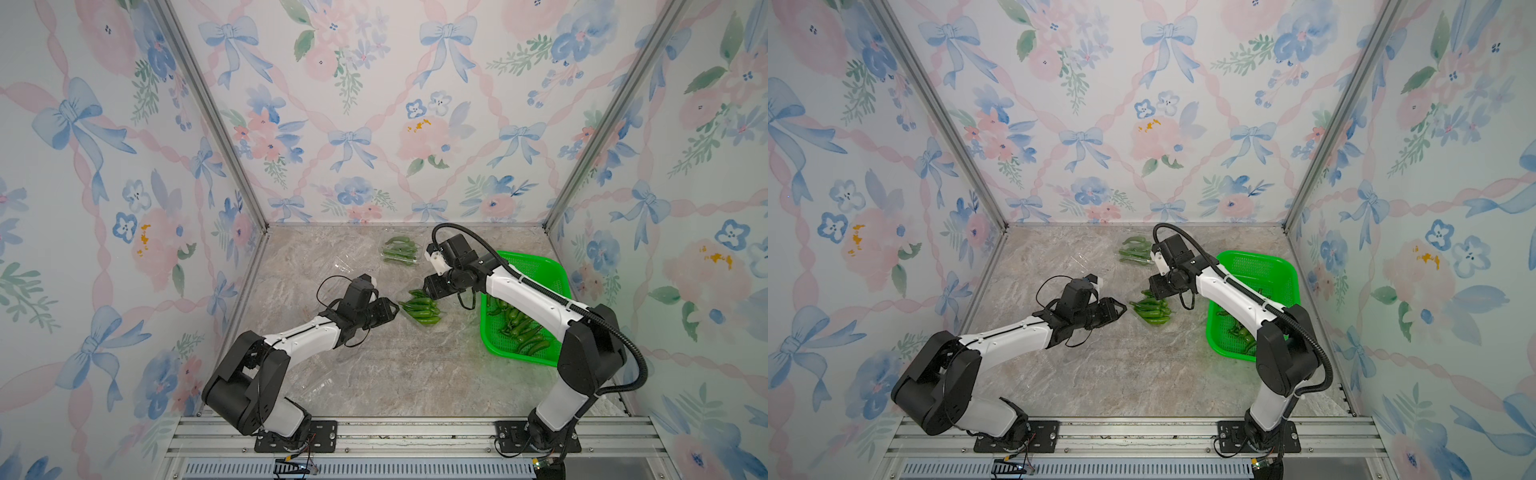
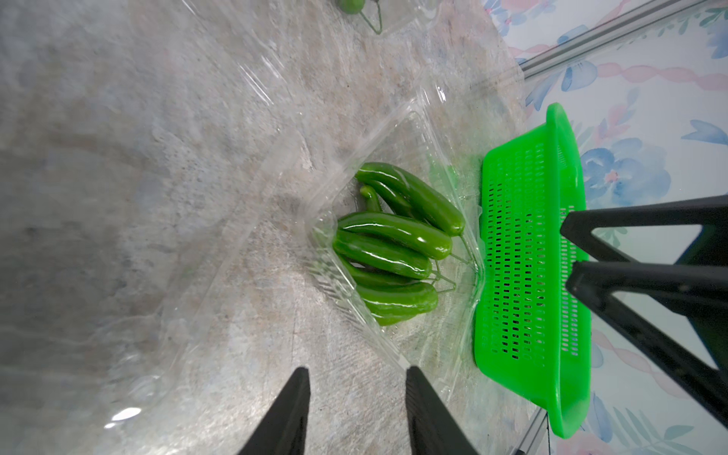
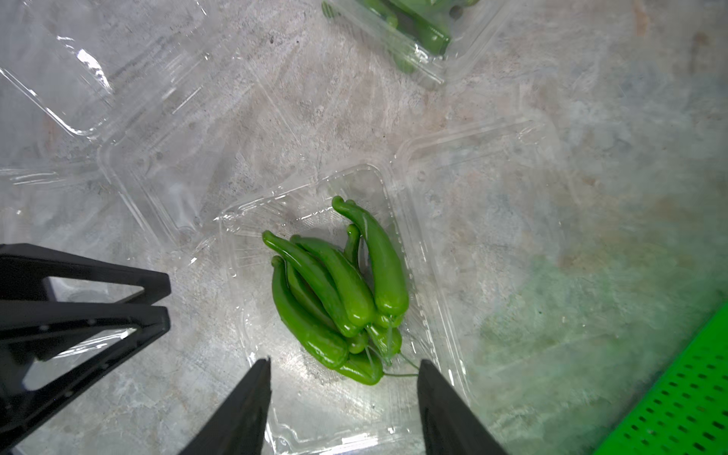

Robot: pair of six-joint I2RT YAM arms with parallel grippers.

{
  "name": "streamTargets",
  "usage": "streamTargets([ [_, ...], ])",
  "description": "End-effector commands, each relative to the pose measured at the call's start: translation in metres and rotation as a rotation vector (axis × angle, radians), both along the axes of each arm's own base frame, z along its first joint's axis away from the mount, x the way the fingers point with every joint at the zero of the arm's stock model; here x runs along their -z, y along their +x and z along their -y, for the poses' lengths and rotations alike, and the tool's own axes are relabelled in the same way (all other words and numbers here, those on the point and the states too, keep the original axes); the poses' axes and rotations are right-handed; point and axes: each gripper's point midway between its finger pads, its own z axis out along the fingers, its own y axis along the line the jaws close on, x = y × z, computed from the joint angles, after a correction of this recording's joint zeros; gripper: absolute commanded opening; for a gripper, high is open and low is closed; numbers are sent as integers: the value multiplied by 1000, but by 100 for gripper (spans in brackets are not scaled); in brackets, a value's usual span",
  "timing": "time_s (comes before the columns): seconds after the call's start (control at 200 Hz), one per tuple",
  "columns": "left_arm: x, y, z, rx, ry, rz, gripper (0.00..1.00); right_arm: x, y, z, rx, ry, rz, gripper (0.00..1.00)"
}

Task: Take small green peppers out of containers
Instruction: Open the packing box at the center of the board, then pick up the green pepper from the packing box.

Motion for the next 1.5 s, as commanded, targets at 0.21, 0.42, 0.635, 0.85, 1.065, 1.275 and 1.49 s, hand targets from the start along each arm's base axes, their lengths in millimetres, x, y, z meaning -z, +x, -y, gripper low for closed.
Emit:
streamTargets([
  [0.21,-10,1,-12,-23,34,47,44,11,5,0,-18,-72,-2,55],
  [0.42,-8,2,-13,-25,43,49,45,27,13,3,2,-111,-31,50],
  [0.635,-9,5,-12,-25,44,53,45,35,12,-3,-4,-110,-47,41],
  [0.85,-6,7,-10,-18,48,46,45,47,9,-4,-5,-122,-73,40],
  [1.065,-4,8,-10,-19,51,41,45,43,3,-16,-51,-126,-55,39],
  [1.275,-2,8,-8,-9,49,35,45,56,2,-18,-59,-147,-87,37],
  [1.49,-2,8,-8,-9,50,33,45,70,4,-19,-60,-163,-112,37],
])
